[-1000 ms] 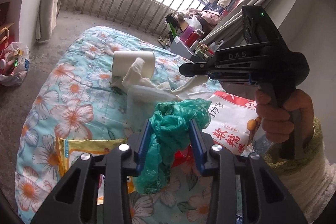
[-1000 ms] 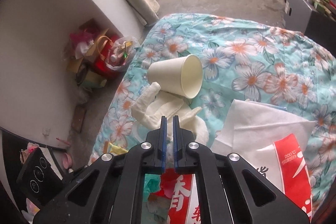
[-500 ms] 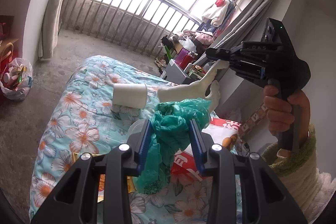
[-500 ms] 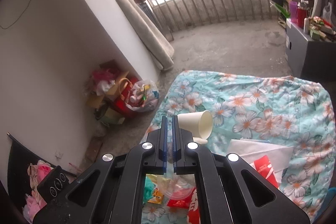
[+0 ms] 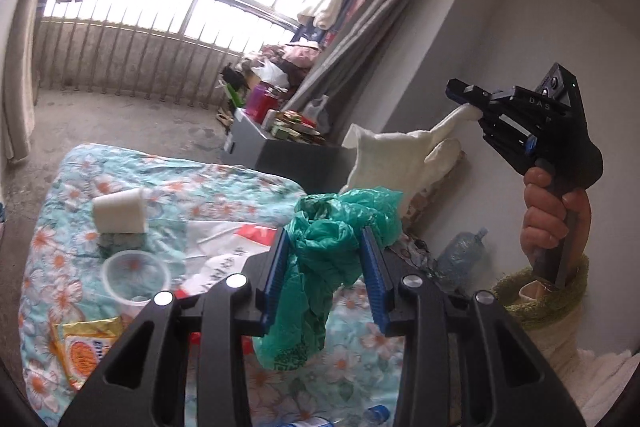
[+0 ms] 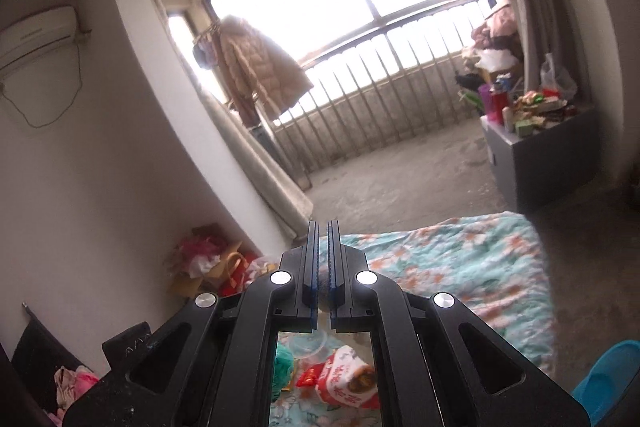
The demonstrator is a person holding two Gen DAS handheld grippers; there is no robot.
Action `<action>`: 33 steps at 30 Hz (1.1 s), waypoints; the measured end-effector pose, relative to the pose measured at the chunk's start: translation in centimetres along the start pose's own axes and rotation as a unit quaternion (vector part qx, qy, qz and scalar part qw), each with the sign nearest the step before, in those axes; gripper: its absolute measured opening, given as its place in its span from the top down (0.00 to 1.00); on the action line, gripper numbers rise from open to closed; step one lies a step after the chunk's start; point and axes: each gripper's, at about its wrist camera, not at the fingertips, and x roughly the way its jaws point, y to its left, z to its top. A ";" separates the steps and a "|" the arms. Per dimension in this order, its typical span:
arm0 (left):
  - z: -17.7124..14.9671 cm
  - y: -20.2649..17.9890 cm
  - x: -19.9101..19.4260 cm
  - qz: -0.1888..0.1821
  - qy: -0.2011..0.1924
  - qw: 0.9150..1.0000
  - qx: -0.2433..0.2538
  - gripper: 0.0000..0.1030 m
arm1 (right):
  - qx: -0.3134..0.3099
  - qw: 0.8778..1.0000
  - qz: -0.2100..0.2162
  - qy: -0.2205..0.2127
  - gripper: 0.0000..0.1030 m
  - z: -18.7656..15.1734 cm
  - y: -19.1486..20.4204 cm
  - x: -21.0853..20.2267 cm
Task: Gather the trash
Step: 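Carry the green bag and white glove toward the blue wastebasket, then open both tools over the blue wastebasket to drop bag and glove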
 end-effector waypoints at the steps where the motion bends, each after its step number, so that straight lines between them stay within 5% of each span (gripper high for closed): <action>1: 0.3 -1.2 1.2 -0.013 0.013 1.000 0.007 0.66 | 0.007 1.000 -0.014 -0.012 0.98 -0.1 -1.2 -1.6; 5: 0.9 -6.8 7.3 -0.072 0.083 0.993 0.033 0.66 | 0.038 0.995 -0.077 -0.042 0.98 -1.7 -6.1 -7.1; 9: 0.5 -12.6 14.6 -0.116 0.167 0.977 0.057 0.66 | 0.079 0.983 -0.153 -0.063 0.98 -4.7 -11.6 -11.4; 16: -4.6 -22.3 30.5 -0.134 0.330 0.930 0.089 0.66 | 0.203 0.943 -0.251 -0.079 0.98 -10.6 -23.7 -16.0; 19: -8.6 -25.2 37.9 -0.118 0.398 0.905 0.096 0.66 | 0.258 0.926 -0.267 -0.072 0.98 -13.1 -29.0 -16.3; 23: -13.6 -27.5 45.6 -0.089 0.445 0.885 0.103 0.65 | 0.320 0.904 -0.281 -0.048 0.98 -16.0 -35.6 -15.7; 28: -18.5 -28.4 52.3 -0.061 0.463 0.878 0.103 0.59 | 0.388 0.871 -0.301 -0.024 0.93 -20.4 -43.2 -15.4; 31: -20.4 -28.4 54.5 -0.042 0.466 0.877 0.107 0.40 | 0.428 0.840 -0.333 -0.018 0.62 -22.9 -46.8 -15.8; 33: -21.3 -28.1 55.6 -0.025 0.468 0.878 0.099 0.40 | 0.450 0.819 -0.356 -0.015 0.60 -23.8 -48.3 -15.8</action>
